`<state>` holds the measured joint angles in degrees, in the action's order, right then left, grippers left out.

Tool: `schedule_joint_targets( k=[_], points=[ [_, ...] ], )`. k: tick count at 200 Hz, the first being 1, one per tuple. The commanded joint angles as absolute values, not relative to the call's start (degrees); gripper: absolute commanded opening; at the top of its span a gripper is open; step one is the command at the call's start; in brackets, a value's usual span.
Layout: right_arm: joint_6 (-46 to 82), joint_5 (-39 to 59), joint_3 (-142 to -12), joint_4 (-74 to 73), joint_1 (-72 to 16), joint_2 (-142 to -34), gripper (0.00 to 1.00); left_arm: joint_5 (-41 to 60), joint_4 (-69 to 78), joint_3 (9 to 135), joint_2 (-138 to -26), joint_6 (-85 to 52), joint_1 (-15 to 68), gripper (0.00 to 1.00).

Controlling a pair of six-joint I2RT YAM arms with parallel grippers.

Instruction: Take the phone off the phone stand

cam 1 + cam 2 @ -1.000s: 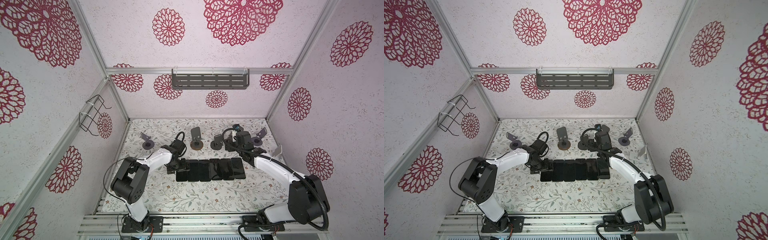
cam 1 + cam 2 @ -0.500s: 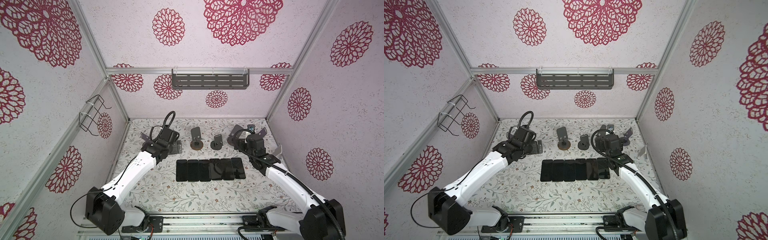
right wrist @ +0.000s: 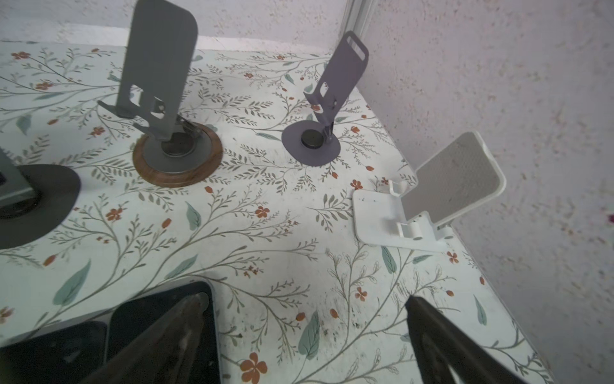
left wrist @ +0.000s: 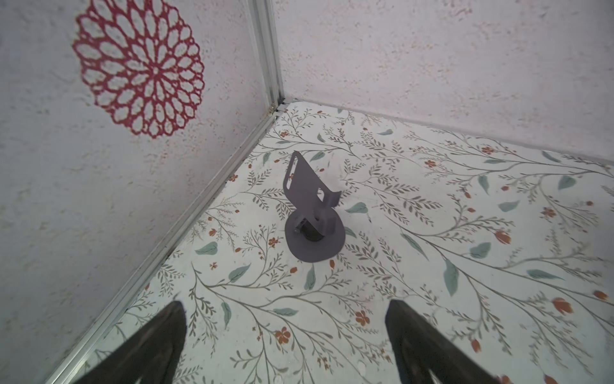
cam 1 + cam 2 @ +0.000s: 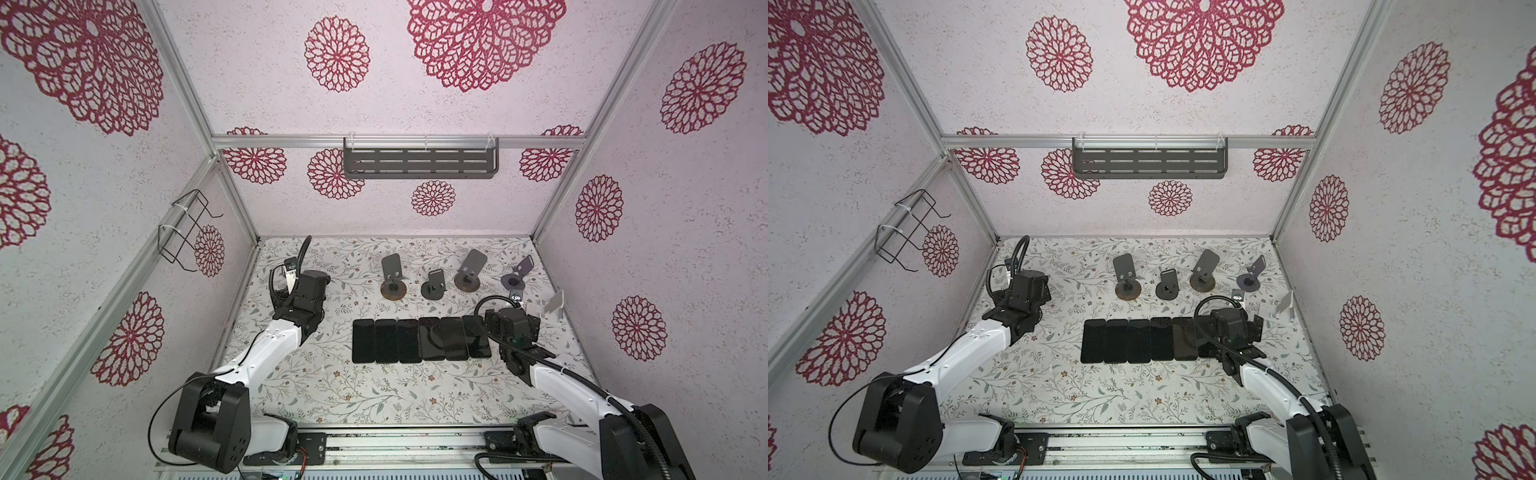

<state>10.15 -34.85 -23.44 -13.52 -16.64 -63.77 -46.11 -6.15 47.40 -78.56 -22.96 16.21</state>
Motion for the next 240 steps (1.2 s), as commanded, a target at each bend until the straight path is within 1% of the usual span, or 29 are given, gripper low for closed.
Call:
schedule_joint_targets(
  k=[1,12,25,34,61,77,87,107,124,135,158,168,209,240],
  points=[
    [8.99,-38.25,-24.16,-22.25,-15.83,-64.38,0.99,-54.05,4.19,46.23,-82.06,-17.48,14.96,0.97],
    [7.17,-39.03,-23.03,-25.52,-15.49,-65.43,0.99,-55.43,5.04,46.36,-83.63,-17.45,13.9,0.97],
    [5.86,-39.68,-21.81,-28.53,-15.04,-67.26,0.99,-52.67,1.94,47.94,-84.19,-19.17,12.24,0.97],
    [5.47,-39.73,-20.99,-30.76,-14.74,-68.48,0.99,-51.69,5.12,47.23,-84.54,-17.2,11.58,0.97],
    [4.59,-39.29,-18.12,-39.79,-14.11,-71.7,0.99,-47.37,8.54,47.16,-85.46,-13.5,9.4,0.97],
    [3.98,-39.03,-16.76,-45.81,-13.59,-73.84,0.99,-44.98,16.04,45.09,-87.01,-9.0,7.7,0.97],
    [3.21,-38.98,-16.59,-49.14,-13.36,-75.53,0.99,-44.8,11.86,47.08,-87.96,-9.02,7.18,0.97],
    [1.8,-38.36,-16.95,-53.56,-12.88,-78.14,0.99,-42.73,15.27,47.06,-89.89,-3.79,6.6,0.97],
    [-0.55,-38.56,-17.78,-57.49,-12.49,-81.13,0.99,-41.46,21.85,44.89,-91.64,-0.38,6.12,0.97],
    [-1.98,-39.02,-18.5,-59.01,-12.37,-82.81,0.99,-39.79,21.28,44.18,-92.17,-1.41,5.63,0.97],
    [-3.23,-38.8,-17.59,-66.52,-11.44,-87.29,0.99,-36.55,29.34,39.1,-92.48,-0.74,4.57,0.97],
    [-1.86,-37.74,-17.67,-64.11,-11.07,-86.34,0.99,-35.05,30.35,37.95,-92.01,-1.77,3.57,0.97],
    [0.15,-35.65,-15.14,-67.52,-9.14,-85.41,0.99,-23.28,32.86,33.62,-88.38,-8.04,-3.73,0.97],
    [0.66,-33.71,-15.67,-66.03,-8.23,-85.35,0.99,-18.77,35.87,31.58,-87.67,-7.96,-5.04,0.97]
  ],
)
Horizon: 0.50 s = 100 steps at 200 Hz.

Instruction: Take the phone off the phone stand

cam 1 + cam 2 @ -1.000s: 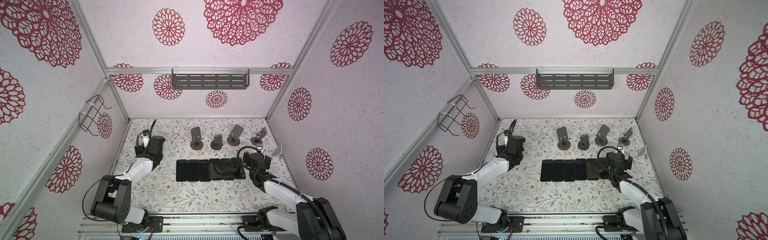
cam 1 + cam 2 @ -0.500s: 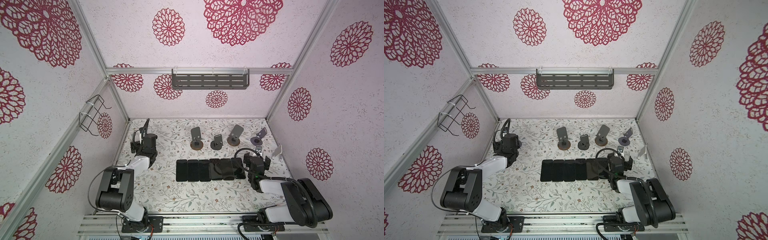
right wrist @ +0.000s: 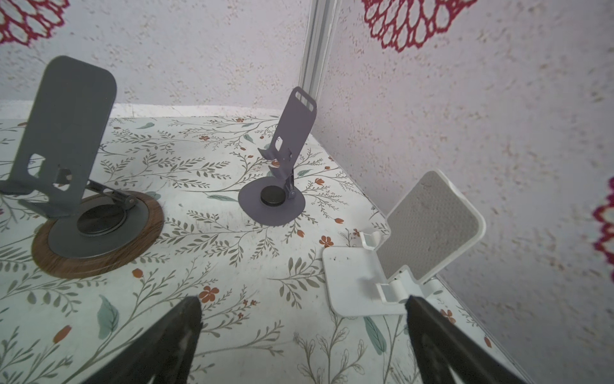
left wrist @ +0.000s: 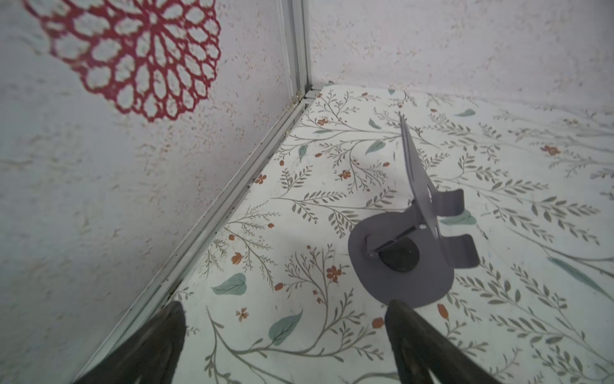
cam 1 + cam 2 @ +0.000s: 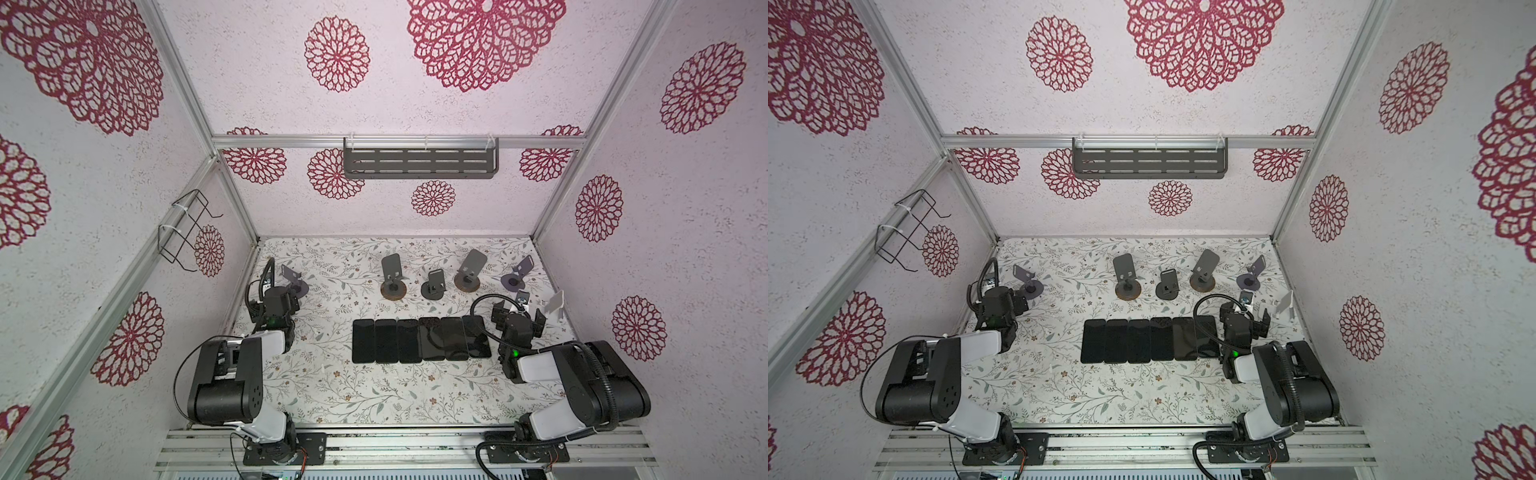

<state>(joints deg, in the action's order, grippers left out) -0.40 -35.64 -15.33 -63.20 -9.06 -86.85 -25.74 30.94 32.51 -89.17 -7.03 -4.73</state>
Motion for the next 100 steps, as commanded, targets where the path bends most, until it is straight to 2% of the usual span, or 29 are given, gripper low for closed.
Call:
schedule_joint_targets(
  k=[1,32,57,65,90,100],
  points=[
    [0.72,-33.69,-15.66,-66.02,-8.2,-85.34,0.99,-18.7,35.87,31.56,-87.69,-7.98,-5.07,0.97],
    [1.05,-31.16,-14.7,-67.08,-7.37,-85.08,0.99,-14.84,36.64,30.85,-87.52,-7.74,-5.92,0.97],
    [0.44,-27.12,-12.39,-71.62,-6.68,-85.2,0.99,-9.37,44.89,25.74,-87.91,-8.54,-7.6,0.97],
    [0.26,-26.67,-11.91,-72.32,-6.66,-85.12,0.99,-9.57,50.32,24.81,-89.61,-7.7,-7.65,0.97],
    [0.7,-24.35,-12.02,-72.62,-5.89,-86.68,0.99,-9.66,47.34,25.18,-88.62,-8.13,-7.42,0.97],
    [-0.08,-24.29,-11.71,-77.63,-5.45,-90.06,0.99,-9.68,49.37,24.89,-89.27,-7.76,-7.44,0.97]
  ],
)
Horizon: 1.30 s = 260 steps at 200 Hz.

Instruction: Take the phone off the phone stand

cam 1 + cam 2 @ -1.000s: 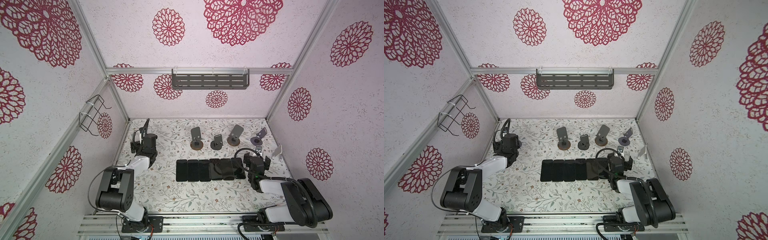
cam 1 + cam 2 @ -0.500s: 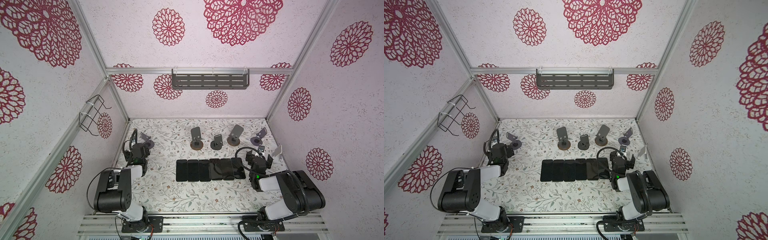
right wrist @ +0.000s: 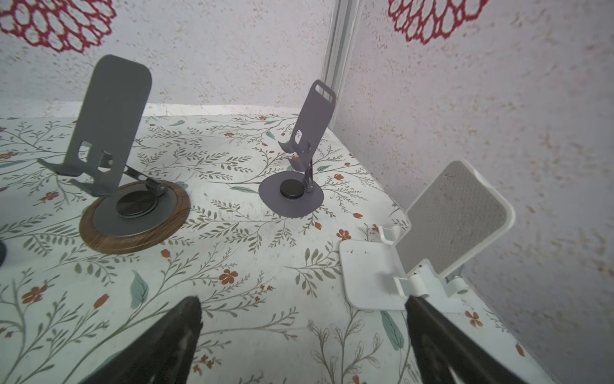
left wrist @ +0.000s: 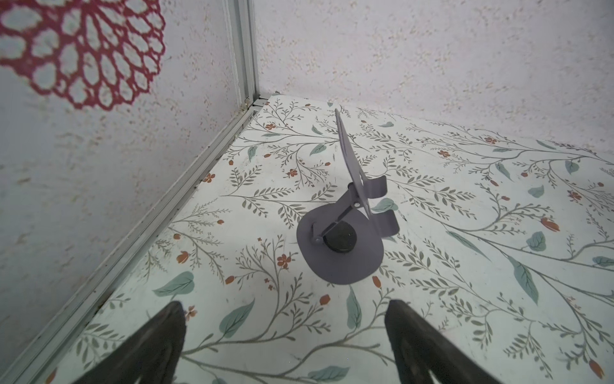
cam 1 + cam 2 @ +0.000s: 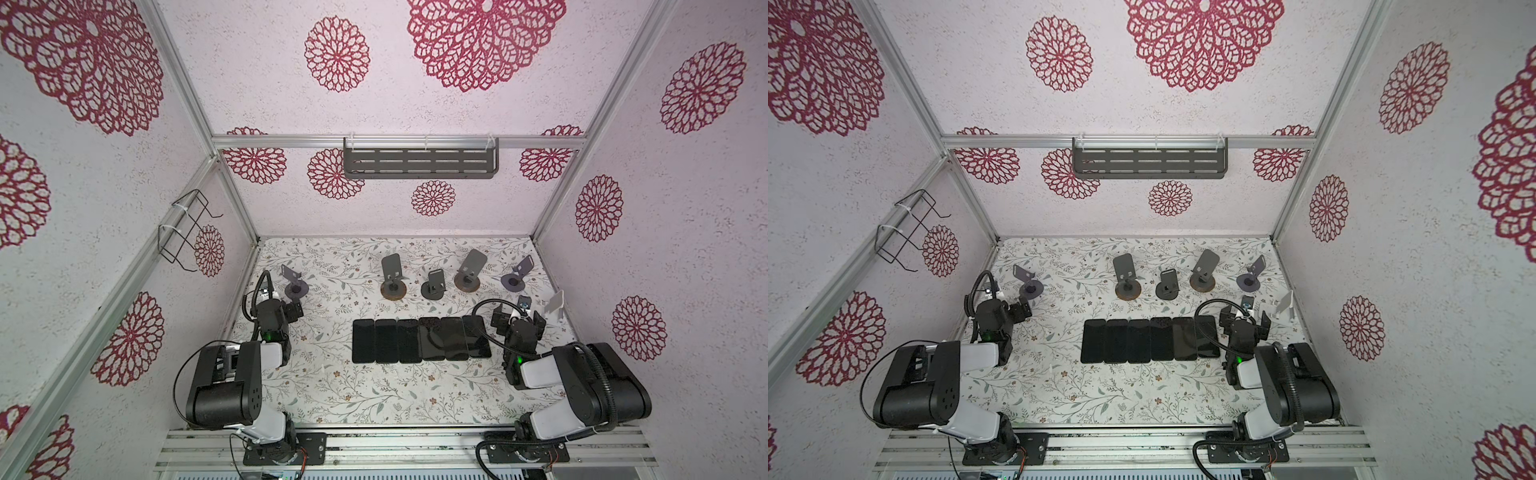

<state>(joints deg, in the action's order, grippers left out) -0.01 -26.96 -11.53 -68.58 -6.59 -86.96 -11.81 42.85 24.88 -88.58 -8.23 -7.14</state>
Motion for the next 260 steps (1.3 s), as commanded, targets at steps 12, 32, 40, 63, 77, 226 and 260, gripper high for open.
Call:
schedule_joint_targets(
  k=[12,32,40,63,77,226,260],
  points=[
    [1.52,-22.44,-12.27,-72.94,-4.63,-87.9,0.99,-9.76,48.24,25.06,-88.89,-7.9,-7.42,0.97],
    [1.92,-22.4,-12.52,-73.28,-4.14,-88.31,0.99,-9.82,48.78,24.97,-89.08,-7.83,-7.39,0.97],
    [1.73,-22.67,-12.78,-73.16,-4.11,-88.57,0.99,-9.82,48.52,25.04,-89.02,-7.83,-7.45,0.97],
    [2.34,-22.99,-14.0,-69.88,-4.13,-88.0,0.99,-9.81,48.69,25.0,-89.06,-7.82,-7.41,0.97],
    [1.91,-23.2,-13.45,-71.51,-4.15,-88.32,0.99,-9.82,48.69,24.96,-89.03,-7.82,-7.39,0.97],
    [1.85,-23.29,-13.84,-71.01,-4.22,-88.51,0.99,-9.81,48.47,25.15,-89.12,-7.83,-7.42,0.97],
    [2.02,-23.2,-13.88,-70.98,-4.22,-88.42,0.99,-9.76,48.52,25.07,-89.03,-7.84,-7.42,0.97]
  ],
)
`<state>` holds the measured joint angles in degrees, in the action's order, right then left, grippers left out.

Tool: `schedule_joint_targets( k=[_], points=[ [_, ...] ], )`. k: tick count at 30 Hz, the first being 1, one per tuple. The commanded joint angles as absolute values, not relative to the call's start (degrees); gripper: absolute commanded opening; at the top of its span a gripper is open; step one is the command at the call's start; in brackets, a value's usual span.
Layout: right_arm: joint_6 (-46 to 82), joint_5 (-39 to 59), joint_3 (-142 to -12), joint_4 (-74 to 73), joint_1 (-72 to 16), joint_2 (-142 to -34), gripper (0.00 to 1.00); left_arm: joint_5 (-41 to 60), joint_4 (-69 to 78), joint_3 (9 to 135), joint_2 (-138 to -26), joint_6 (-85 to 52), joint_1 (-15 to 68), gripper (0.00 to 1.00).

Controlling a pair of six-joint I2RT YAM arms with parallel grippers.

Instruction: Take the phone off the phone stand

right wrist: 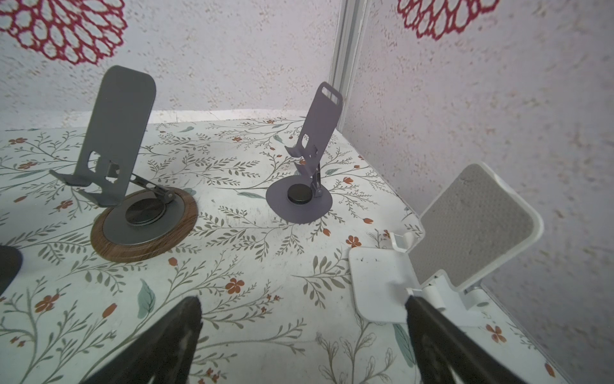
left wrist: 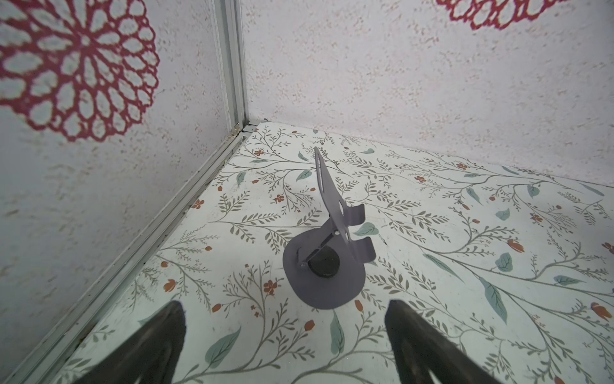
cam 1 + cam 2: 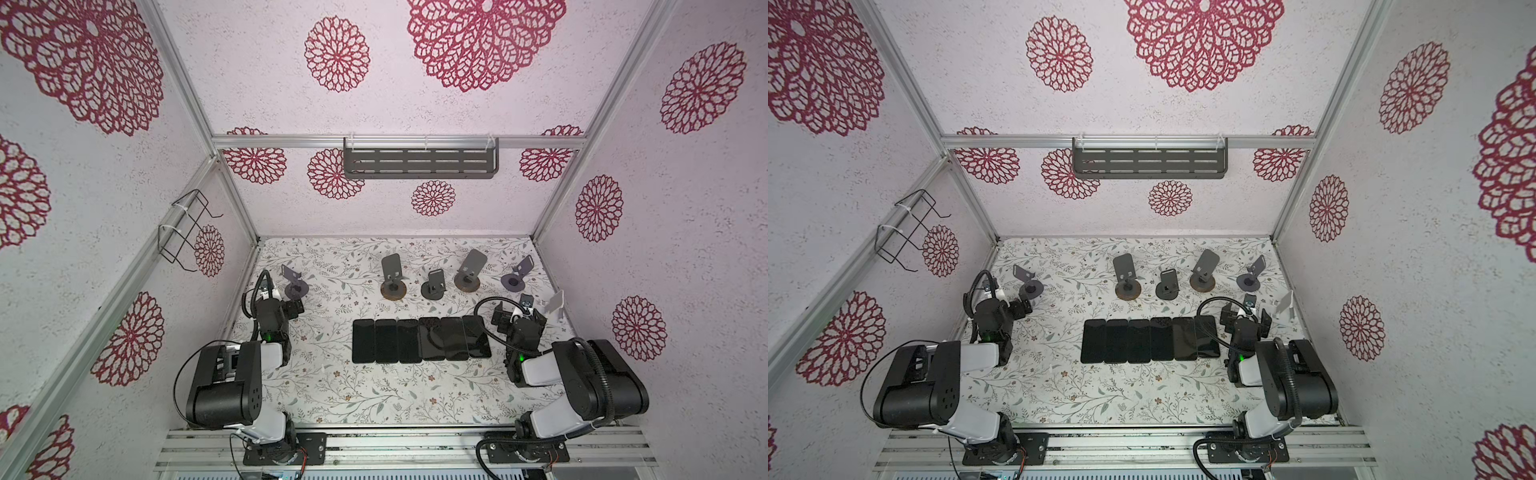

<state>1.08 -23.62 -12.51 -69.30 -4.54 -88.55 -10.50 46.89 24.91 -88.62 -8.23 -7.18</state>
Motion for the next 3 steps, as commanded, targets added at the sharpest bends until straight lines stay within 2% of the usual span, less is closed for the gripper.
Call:
schedule_joint_targets(
  k=[1,3],
  points=[
    [2.02,-23.2,-13.8,-71.0,-4.22,-88.42,0.99,-9.76,48.52,25.06,-89.08,-7.83,-7.4,0.97],
    [2.02,-23.2,-13.71,-71.11,-4.21,-88.33,0.99,-9.79,48.6,25.09,-89.03,-7.85,-7.45,0.97]
  ],
)
